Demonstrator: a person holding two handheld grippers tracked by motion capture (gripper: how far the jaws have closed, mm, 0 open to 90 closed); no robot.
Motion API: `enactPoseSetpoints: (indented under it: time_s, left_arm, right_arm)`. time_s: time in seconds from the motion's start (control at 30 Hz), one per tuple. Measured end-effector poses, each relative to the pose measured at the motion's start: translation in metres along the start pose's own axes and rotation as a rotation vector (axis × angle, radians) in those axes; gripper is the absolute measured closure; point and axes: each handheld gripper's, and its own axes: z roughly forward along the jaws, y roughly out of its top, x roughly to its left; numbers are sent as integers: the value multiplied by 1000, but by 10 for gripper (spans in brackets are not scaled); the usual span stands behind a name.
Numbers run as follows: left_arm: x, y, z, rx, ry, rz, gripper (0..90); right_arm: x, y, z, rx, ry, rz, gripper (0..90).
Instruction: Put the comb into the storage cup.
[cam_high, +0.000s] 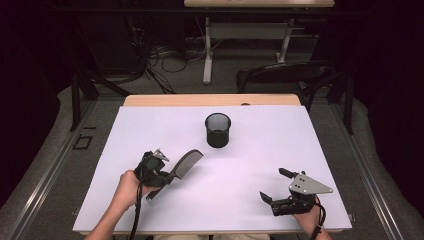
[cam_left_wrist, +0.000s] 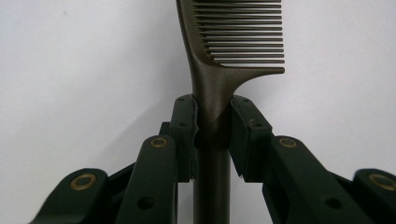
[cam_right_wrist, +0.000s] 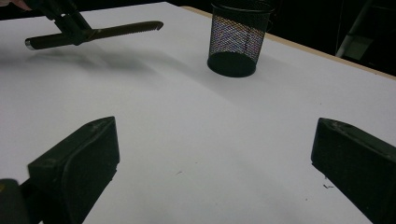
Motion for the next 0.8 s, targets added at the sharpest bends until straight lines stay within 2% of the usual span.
enactPoseSetpoints:
  time_s: [0.23,0.27,0.33,0.47,0.8]
  left_arm:
    - [3,-4,-4,-97,-12,0,726]
    - [3,-4,-5,-109,-25,-5,726]
    - [3,-5,-6,-128,-12,2,726]
    - [3,-6,-7,-169,-20,10,726]
    - [4,-8,-8,-224,-5,12,726]
  right_arm:
    - [0,0,1,-2,0,0,7]
    - [-1,0,1,-2,-1,1,7]
    - [-1,0,0,0,-2,0,7]
    - [-1,0,1,-1,-2,0,7]
    - [-1,-1,0,2,-2,-1,7]
